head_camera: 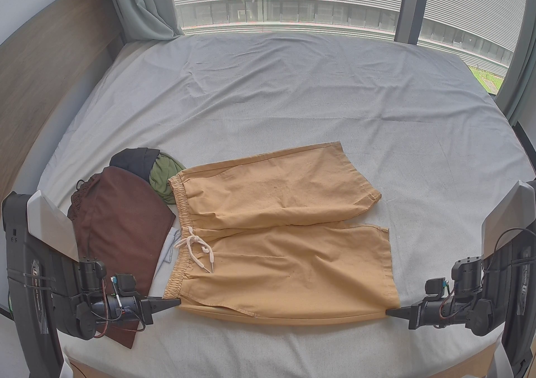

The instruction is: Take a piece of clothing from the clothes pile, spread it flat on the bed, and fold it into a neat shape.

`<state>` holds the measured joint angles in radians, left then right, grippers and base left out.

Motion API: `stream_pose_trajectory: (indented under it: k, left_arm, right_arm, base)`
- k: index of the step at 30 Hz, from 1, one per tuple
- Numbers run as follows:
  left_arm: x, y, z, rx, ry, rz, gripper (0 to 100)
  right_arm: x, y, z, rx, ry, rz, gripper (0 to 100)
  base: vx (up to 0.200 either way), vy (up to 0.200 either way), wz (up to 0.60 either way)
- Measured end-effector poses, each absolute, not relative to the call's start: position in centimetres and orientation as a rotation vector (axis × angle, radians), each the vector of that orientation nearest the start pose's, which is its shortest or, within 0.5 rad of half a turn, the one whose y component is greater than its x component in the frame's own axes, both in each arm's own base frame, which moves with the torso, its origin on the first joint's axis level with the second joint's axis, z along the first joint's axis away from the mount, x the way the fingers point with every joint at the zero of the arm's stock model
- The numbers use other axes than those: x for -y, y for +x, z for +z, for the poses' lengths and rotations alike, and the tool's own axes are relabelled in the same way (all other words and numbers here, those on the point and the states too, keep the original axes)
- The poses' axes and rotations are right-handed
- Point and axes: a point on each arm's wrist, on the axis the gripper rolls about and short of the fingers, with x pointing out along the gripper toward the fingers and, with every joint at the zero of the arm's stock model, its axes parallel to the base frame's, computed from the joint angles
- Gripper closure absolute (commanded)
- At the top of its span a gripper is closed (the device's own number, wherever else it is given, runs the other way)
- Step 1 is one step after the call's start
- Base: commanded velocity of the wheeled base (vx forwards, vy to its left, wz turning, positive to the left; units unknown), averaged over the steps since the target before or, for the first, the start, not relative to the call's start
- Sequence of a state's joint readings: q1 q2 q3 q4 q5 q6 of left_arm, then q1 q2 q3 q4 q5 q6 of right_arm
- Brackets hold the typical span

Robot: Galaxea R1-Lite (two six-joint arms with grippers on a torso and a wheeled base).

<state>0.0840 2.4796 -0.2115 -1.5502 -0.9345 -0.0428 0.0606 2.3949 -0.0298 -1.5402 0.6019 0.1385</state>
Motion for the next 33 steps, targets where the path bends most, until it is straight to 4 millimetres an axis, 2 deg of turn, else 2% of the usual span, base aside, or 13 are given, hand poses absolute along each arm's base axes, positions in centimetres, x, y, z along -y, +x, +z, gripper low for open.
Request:
stream_pose_trajectory:
  k: [4, 5, 6, 16, 33]
  left_arm:
    - [-0.3, 25.4, -6.0, -0.663, -0.399, -0.799, 100]
    - [-0.3, 25.4, -6.0, -0.663, -0.399, -0.799, 100]
    - [-0.3, 25.4, -6.0, -0.662, -0.398, -0.797, 0]
    - [-0.3, 25.8, -6.0, -0.646, -0.394, -0.822, 0]
    - [-0.9, 27.4, -7.5, -0.605, -0.351, -0.824, 0]
  right_arm:
    - [-2.5, 21.4, -4.5, -0.855, 0.351, 0.566, 100]
    - [-2.5, 21.4, -4.6, -0.855, 0.351, 0.566, 0]
    - [-2.5, 21.4, -4.6, -0.855, 0.350, 0.562, 0]
    - [-2.4, 21.9, -4.5, -0.832, 0.354, 0.570, 0]
    - [-2.4, 22.1, -4.4, -0.825, 0.355, 0.570, 0]
  base:
    - [0.000, 0.000, 0.00]
    - [0.000, 0.000, 0.00]
    - [0.000, 0.000, 0.00]
    - [0.000, 0.000, 0.00]
    - [0.000, 0.000, 0.00]
